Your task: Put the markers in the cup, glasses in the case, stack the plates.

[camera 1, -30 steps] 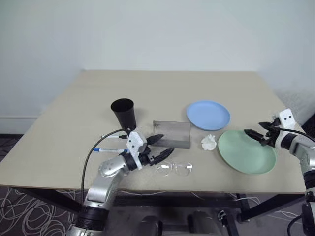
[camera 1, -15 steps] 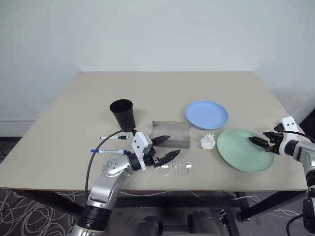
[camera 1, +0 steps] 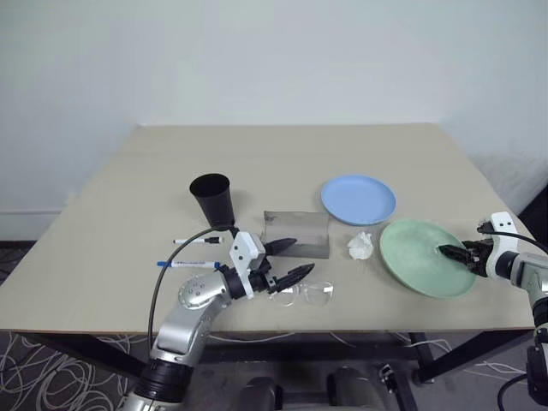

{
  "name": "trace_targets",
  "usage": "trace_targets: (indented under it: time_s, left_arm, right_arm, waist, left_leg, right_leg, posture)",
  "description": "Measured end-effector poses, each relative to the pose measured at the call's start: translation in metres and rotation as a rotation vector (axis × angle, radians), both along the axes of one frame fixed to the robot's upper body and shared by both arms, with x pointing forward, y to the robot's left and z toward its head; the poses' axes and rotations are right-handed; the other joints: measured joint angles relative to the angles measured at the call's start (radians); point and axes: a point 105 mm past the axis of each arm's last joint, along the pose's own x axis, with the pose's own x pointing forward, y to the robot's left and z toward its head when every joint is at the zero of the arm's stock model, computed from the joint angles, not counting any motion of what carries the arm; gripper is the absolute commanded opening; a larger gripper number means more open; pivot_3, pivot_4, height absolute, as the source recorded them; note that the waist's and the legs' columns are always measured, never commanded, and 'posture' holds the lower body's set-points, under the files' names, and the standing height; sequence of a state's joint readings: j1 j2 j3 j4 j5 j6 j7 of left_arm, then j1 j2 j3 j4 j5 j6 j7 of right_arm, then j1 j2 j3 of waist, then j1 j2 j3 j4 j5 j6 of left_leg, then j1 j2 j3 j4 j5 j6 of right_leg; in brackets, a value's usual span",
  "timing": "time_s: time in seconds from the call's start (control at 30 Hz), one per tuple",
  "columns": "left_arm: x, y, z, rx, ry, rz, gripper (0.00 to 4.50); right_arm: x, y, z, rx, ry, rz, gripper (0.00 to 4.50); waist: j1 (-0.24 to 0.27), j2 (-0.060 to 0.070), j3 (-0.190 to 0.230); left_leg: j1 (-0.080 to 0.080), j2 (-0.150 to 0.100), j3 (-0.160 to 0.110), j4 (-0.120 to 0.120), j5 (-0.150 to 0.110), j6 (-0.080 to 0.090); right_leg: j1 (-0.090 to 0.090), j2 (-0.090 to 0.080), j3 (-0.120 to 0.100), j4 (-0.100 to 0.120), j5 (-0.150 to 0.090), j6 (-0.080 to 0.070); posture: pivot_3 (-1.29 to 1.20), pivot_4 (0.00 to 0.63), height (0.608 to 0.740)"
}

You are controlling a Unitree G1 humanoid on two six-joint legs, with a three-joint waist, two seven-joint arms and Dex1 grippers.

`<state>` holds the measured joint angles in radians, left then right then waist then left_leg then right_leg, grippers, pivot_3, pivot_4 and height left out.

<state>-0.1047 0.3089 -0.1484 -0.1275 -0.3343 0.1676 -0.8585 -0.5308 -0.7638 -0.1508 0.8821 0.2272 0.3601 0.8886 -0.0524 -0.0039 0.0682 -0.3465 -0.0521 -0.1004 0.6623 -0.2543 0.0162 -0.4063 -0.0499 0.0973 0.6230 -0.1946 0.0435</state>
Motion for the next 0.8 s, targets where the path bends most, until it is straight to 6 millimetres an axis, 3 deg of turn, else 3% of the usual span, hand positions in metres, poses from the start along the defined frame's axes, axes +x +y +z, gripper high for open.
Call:
trace_targets:
  time_s: [0.13, 0.17, 0.53, 0.8]
  left_arm:
    - [0.0, 0.0, -0.001, 0.002, 0.001, 0.001, 3.56]
    - [-0.001, 0.001, -0.001, 0.002, 0.004, 0.002, 3.56]
    - [-0.001, 0.001, -0.003, 0.004, 0.009, 0.003, 3.56]
    - [-0.001, 0.002, -0.003, 0.009, 0.01, 0.004, 3.56]
  right_arm:
    - [0.002, 0.0, 0.004, 0.013, -0.011, -0.004, 0.15]
    - [0.001, 0.0, 0.005, 0.025, -0.014, 0.0, 0.07]
    - [0.0, 0.001, 0.014, 0.141, -0.041, -0.007, 0.07]
    - [0.011, 0.009, 0.044, 0.281, -0.158, 0.015, 0.07]
  waist:
    - [0.0, -0.001, 0.0]
    - [0.0, -0.001, 0.0]
    - [-0.004, -0.005, 0.001]
    - [-0.003, -0.005, 0.001]
  left_leg:
    - [0.0, 0.0, 0.001, 0.0, 0.0, 0.0]
    - [0.001, 0.0, 0.001, 0.0, 0.0, 0.0]
    - [0.002, 0.007, 0.01, 0.001, -0.001, 0.001]
    - [0.002, 0.008, 0.01, 0.001, -0.001, 0.001]
  right_leg:
    - [0.0, 0.0, 0.0, 0.0, 0.0, 0.0]
    - [0.0, 0.0, 0.0, 0.0, 0.0, 0.0]
    - [0.0, 0.001, 0.0, -0.001, 0.0, 0.0]
    - [-0.001, 0.001, 0.0, -0.001, 0.0, 0.0]
  posture:
    - [0.0, 0.0, 0.737]
    - [0.0, 0.0, 0.737]
    - [0.0, 0.0, 0.737]
    - [0.0, 0.0, 0.737]
